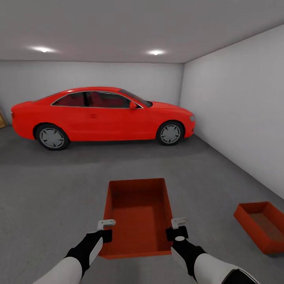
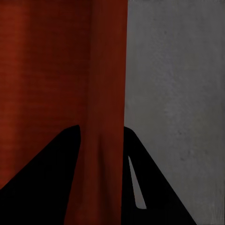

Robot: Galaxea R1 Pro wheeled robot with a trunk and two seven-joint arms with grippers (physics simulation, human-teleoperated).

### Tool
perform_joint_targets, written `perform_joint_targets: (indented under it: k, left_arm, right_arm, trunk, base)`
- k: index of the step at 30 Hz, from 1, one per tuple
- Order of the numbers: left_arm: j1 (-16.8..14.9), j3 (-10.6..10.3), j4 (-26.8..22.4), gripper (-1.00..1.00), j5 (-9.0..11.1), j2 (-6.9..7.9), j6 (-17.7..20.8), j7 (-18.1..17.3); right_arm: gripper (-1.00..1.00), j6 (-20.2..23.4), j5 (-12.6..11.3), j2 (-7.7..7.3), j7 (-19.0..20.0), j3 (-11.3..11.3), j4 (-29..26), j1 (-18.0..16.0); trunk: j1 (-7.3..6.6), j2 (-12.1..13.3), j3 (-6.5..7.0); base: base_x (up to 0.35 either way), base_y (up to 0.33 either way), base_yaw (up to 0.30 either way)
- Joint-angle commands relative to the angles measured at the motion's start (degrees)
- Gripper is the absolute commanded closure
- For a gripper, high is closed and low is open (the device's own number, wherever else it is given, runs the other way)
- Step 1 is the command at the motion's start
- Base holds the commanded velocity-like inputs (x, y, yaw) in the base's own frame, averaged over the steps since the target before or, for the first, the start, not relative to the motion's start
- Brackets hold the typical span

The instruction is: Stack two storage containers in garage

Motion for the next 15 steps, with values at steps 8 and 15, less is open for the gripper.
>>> perform_joint_targets:
  k: [8,15]
  left_arm:
    - [-0.03,-0.10,-0.33,1.00,-0.84,2.60,0.33,0.34]
    - [-0.03,-0.10,-0.33,1.00,-0.84,2.60,0.33,0.35]
  right_arm:
    - [1.00,-0.28,-1.57,-0.42,-0.13,-0.82,0.21,-0.06]
    - [1.00,-0.31,-1.57,-0.42,-0.13,-0.82,0.21,-0.06]
  trunk:
    - [0.04,-0.07,-0.09]
    - [0.04,-0.07,-0.09]
  base:
    - [0.319,0.000,0.000]
    - [0.319,0.000,0.000]
